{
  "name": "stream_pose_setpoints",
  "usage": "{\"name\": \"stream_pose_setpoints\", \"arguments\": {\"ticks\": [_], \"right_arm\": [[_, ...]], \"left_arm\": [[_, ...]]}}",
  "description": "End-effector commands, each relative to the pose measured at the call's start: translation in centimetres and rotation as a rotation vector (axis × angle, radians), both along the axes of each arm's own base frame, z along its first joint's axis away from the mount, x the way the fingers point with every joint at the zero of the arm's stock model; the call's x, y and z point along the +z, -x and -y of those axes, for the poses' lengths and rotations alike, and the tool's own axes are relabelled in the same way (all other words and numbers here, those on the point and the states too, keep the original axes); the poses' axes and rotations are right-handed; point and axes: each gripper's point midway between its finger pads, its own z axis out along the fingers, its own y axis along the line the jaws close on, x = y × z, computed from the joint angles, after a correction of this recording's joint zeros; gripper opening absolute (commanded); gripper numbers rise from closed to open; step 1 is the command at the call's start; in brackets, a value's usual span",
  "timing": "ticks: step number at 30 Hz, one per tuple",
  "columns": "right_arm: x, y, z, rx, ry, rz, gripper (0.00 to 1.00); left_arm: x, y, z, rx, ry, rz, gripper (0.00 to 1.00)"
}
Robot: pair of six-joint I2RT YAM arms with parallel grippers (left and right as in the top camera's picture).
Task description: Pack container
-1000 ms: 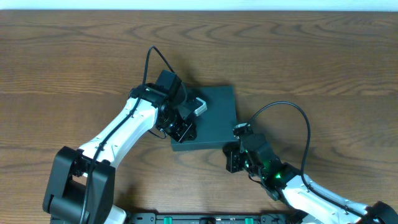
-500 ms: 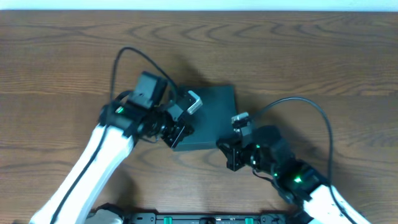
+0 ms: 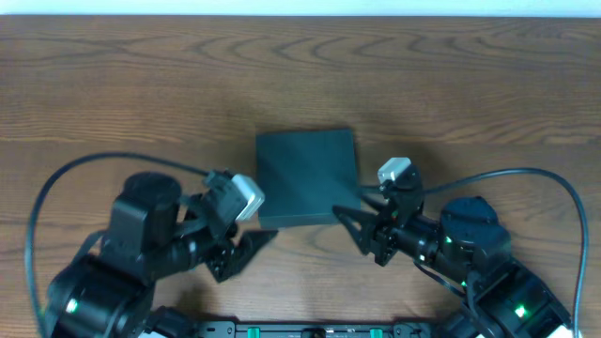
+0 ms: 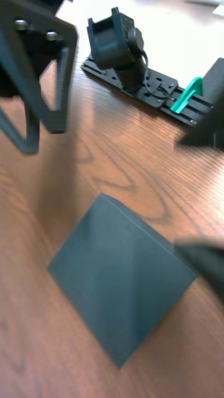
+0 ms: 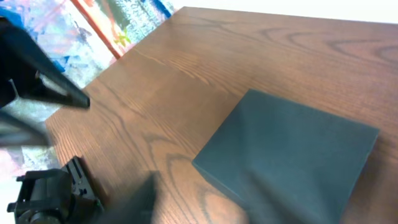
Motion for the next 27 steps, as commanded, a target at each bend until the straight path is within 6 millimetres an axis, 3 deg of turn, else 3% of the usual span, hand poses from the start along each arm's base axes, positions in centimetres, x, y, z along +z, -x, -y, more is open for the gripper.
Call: {"name": "stream_pose_setpoints", "arguments": {"ticks": [1,8,27], "right_arm": [[1.0,0.2,0.2,0.006,0.004,0.046,0.99],[-0.2,0.3,0.3,0.007,0.036,0.005,0.99],[-5.1,2.6,2.0,0.011,0.181,-0.187,0.99]], "left_arm": [[0.9,0.6,-0.3,0.008,0.017,0.027,0.95],[-0.5,2.0,-0.9,0.008,-0.018,-0.046,0.95],[-0.5,2.2,-1.0,0.009,-0.021,-0.05,0.95]]}}
